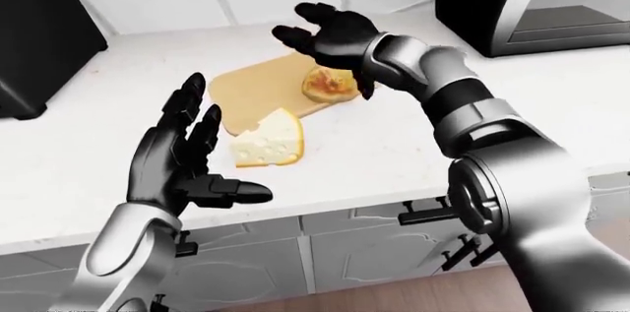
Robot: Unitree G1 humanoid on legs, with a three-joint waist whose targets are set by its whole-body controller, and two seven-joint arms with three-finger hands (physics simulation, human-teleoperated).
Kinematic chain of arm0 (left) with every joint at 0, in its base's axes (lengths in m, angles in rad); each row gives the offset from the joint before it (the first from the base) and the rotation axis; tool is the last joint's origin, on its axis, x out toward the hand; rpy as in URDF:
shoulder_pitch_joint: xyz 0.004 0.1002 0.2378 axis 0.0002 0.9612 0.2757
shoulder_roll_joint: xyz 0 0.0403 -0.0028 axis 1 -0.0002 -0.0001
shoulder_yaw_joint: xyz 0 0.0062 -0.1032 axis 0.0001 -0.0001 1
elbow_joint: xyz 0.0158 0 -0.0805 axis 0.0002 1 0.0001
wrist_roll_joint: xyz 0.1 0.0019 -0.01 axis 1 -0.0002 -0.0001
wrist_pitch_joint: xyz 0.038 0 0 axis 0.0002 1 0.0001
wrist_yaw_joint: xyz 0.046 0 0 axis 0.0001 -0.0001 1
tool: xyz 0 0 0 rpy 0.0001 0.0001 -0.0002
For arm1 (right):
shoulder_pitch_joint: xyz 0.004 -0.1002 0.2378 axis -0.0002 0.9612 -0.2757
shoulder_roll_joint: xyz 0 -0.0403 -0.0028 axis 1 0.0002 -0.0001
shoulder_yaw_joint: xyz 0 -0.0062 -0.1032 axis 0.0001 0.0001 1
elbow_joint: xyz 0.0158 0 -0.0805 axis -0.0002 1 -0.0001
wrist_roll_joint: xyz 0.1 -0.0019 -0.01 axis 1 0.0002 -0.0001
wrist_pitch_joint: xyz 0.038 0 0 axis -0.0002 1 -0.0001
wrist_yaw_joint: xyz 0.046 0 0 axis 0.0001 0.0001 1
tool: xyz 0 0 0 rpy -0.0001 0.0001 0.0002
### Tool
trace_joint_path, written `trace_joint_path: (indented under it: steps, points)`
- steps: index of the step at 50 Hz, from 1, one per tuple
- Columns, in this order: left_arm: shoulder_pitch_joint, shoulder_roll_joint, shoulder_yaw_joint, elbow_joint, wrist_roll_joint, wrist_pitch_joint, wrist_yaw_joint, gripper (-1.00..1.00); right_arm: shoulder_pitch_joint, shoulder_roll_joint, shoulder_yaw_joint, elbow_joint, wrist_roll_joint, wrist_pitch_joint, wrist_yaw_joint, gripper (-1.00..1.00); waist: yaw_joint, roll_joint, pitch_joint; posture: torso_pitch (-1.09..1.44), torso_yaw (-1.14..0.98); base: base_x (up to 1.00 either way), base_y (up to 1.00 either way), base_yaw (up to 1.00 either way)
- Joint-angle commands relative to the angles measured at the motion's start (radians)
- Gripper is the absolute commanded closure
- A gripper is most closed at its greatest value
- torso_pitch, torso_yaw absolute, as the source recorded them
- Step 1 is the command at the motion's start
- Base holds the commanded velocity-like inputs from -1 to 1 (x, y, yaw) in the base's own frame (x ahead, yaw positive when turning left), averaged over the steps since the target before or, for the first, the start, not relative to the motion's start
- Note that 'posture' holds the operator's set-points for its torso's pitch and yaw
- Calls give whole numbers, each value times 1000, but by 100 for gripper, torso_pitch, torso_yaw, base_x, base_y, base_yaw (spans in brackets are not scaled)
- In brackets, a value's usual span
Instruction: Place the bread and cheese on the cutting board.
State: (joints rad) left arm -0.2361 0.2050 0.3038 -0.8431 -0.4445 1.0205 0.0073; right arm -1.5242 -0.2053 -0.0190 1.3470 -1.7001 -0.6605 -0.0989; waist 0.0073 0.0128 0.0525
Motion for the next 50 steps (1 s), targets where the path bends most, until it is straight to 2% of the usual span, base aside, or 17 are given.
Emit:
trace_joint_path:
  steps: [1,3,5,6,7,8,11,13,16,21,25,31,42,45,49,50]
  points:
    - [-27,13,8,-28,0,-26,-2,-100,-43,-27,-17,-60,158,-7,116,-100,-2,4,-27,0,0,0,0,0]
    - [-51,21,24,-33,-11,-2,3,-100,-48,-43,-36,-84,267,-8,210,-100,-3,3,-28,0,0,0,0,0]
    - [-80,35,40,-39,-24,26,12,-100,-56,-71,-66,-131,401,0,350,-100,-5,2,-27,0,0,0,0,0]
    - [-93,38,48,-41,-36,41,16,-100,-50,-82,-48,-158,431,1,369,-100,-6,1,-26,0,0,0,0,0]
    - [-120,50,59,-42,-47,61,24,-100,-38,-91,-60,-190,495,16,433,-100,-6,1,-25,0,0,0,0,0]
    - [-123,53,61,-42,-53,65,28,-100,-30,-95,-43,-208,521,25,446,-100,-6,1,-24,0,0,0,0,0]
    - [-216,101,85,-21,-87,119,53,-100,51,-132,-38,-376,635,57,578,-100,-7,0,-20,0,0,0,0,0]
    - [-244,115,95,-21,-111,138,73,-100,101,-131,-37,-487,707,100,663,-100,-7,-1,-20,0,0,0,0,0]
    - [-237,121,95,-37,-140,142,98,-100,217,-102,-40,-753,832,224,862,-100,-10,0,-20,0,0,0,0,0]
    - [-209,146,132,-52,-196,147,118,-100,385,-35,-1,-1124,914,389,1050,-100,-13,7,-20,0,0,0,0,0]
    - [-189,166,142,-49,-227,130,129,-100,437,4,24,-1199,910,437,1062,-100,-20,16,-19,0,0,0,0,0]
    - [-179,184,145,-45,-266,118,159,-100,477,83,61,-1233,900,540,1134,-100,-25,25,-23,0,0,0,0,0]
    - [-145,195,141,-31,-282,74,165,-100,521,170,110,-1125,805,537,1061,-99,-33,42,-28,0,0,0,0,0]
    - [-140,197,143,-26,-283,66,163,-100,525,201,122,-1106,786,535,1037,-91,-34,46,-30,0,0,0,0,0]
    - [-134,196,140,-22,-279,58,159,-100,525,226,127,-1110,773,540,1030,-89,-34,50,-29,0,0,0,0,0]
    - [-134,196,140,-22,-280,58,159,-100,522,231,127,-1105,771,542,1024,-78,-35,51,-29,0,0,0,0,0]
